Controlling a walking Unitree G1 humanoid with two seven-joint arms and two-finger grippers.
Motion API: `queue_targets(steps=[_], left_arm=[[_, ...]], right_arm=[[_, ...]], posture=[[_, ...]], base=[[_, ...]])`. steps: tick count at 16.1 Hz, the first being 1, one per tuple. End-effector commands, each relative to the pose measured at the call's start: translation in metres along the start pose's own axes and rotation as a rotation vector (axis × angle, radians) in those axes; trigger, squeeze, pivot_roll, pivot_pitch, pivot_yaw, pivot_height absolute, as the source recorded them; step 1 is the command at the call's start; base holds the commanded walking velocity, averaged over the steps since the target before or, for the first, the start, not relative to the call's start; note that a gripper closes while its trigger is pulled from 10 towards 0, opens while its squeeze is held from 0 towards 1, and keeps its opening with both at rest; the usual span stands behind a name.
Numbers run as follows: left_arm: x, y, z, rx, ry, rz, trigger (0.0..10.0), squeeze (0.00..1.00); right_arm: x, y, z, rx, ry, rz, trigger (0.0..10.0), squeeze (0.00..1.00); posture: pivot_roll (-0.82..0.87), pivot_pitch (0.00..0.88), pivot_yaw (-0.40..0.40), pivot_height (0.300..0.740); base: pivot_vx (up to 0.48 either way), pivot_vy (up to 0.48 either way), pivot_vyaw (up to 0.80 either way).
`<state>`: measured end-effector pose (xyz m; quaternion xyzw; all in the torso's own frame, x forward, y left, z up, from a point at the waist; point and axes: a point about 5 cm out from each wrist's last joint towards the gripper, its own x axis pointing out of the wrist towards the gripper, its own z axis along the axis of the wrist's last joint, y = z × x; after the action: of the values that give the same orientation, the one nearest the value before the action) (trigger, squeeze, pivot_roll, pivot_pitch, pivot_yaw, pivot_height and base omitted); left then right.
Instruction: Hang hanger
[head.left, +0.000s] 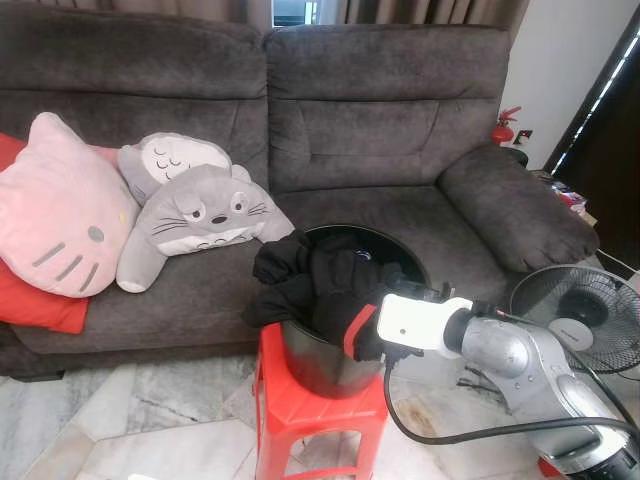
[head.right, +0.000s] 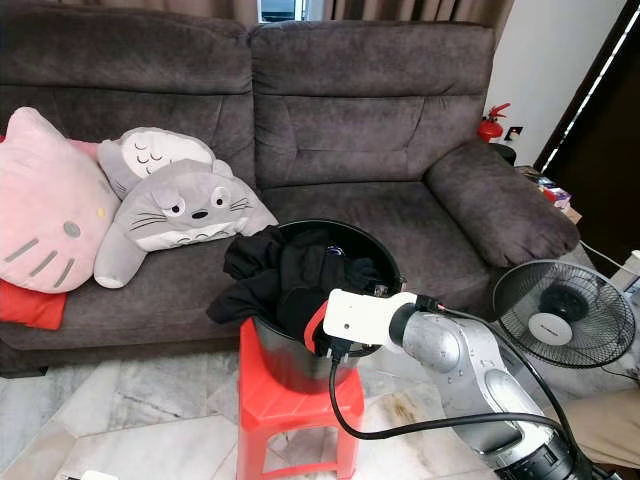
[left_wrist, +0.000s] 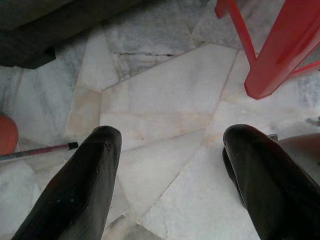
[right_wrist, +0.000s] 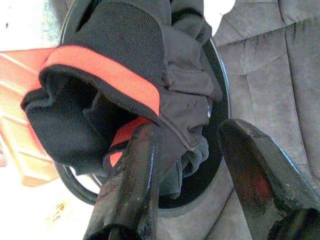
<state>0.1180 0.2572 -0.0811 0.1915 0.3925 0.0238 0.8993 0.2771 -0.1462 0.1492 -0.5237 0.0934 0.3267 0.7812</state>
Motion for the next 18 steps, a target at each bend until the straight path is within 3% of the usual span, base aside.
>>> queue_targets(steps=[1, 9, 13, 18], left_arm=[[-0.001, -0.003, -0.003, -0.004, 0.02, -0.008, 10.0, 0.0], [-0.001, -0.004, -0.003, -0.003, 0.018, -0.008, 10.0, 0.0], [-0.001, -0.004, -0.003, -0.003, 0.018, -0.008, 10.0, 0.0], [-0.001, -0.004, -0.003, -0.005, 0.018, -0.009, 10.0, 0.0]], right_arm=[[0.002, 0.002, -0.003, 0.005, 0.014, 0.002, 10.0, 0.0], [0.006, 0.011, 0.0, 0.01, -0.011, 0.042, 10.0, 0.0], [0.005, 0.019, 0.01, 0.061, -0.076, 0.101, 10.0, 0.0], [0.004, 0.021, 0.008, 0.049, -0.066, 0.116, 10.0, 0.0]], posture=[[-0.03, 0.004, -0.09, 0.74], [-0.03, 0.003, -0.092, 0.74], [-0.03, 0.004, -0.093, 0.74], [-0.03, 0.003, -0.093, 0.74]], base=[[0.0, 0.0, 0.0], [0.0, 0.0, 0.0], [0.0, 0.0, 0.0], [0.0, 0.0, 0.0]])
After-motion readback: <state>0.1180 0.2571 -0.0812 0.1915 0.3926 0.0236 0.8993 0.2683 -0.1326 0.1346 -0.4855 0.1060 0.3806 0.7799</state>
